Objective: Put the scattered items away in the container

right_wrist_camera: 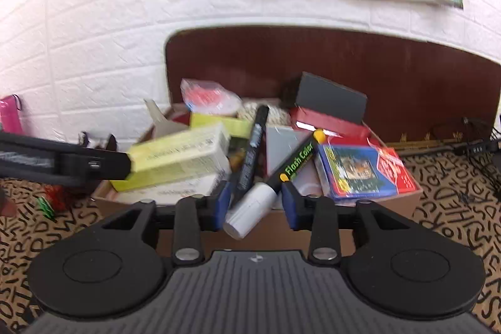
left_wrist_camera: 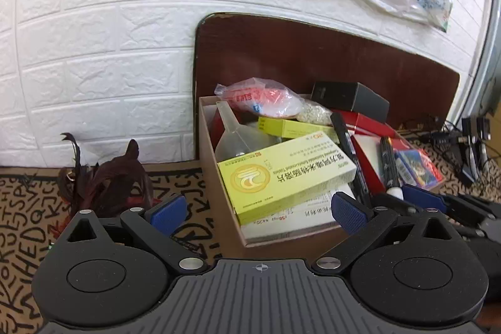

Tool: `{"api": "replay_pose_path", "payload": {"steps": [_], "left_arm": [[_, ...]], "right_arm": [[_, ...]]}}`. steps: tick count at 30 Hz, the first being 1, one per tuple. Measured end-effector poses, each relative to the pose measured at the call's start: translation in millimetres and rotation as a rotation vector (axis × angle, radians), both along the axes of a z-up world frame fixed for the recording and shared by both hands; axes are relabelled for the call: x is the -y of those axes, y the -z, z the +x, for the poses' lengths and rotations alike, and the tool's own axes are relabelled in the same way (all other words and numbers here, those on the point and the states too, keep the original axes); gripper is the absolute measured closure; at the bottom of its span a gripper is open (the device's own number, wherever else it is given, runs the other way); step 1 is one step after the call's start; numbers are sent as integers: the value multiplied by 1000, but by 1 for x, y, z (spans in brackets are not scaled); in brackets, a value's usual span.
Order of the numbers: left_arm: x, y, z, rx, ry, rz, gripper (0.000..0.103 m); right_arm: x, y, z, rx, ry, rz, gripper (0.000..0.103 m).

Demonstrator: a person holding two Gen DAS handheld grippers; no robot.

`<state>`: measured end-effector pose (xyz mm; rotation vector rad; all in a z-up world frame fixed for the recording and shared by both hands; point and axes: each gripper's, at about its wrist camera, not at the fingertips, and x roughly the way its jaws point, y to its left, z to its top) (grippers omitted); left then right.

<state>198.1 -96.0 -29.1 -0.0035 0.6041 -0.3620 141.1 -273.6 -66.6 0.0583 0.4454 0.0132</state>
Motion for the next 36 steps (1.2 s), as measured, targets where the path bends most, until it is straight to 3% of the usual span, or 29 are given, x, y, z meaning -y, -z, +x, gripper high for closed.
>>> {"api": "replay_pose_path", "payload": {"steps": [3, 7, 10, 15, 19, 22, 27, 29, 31, 34, 36], "left_arm": [[-1, 4, 1, -5, 7, 6, 0], [-6, 10, 4, -24, -1, -4, 0], [-13, 15, 6, -33, -15, -2, 0], [-24, 22, 11, -60, -52, 0, 0], [-31, 25, 11, -74, -63, -16, 0], [-35, 28, 8, -83, -70, -3, 0], [-45, 34, 3, -103, -84, 6, 0], [-50, 36, -1, -113, -95, 1, 0], [-56, 40, -5, -129, -109, -5, 0], [-68, 48, -12, -157, -135, -5, 0], [-79, 52, -17, -172, -159, -6, 0]], "right_arm": [[-1, 0, 3, -5, 2, -2, 83], [-14, -1, 13, -17, -55, -21, 83], [-22, -1, 28, -8, -37, -53, 83], [-16, -4, 47, -4, -18, -6, 83], [-23, 1, 45, -12, -40, -69, 82], [-22, 2, 33, 6, -27, -65, 68], [-18, 0, 13, 25, -18, -36, 61], [-21, -2, 6, 35, -22, -35, 49], [-25, -3, 0, 28, -48, -19, 19], [-41, -5, -12, 44, -56, -71, 18], [-51, -7, -18, 43, -88, -85, 8]]}}
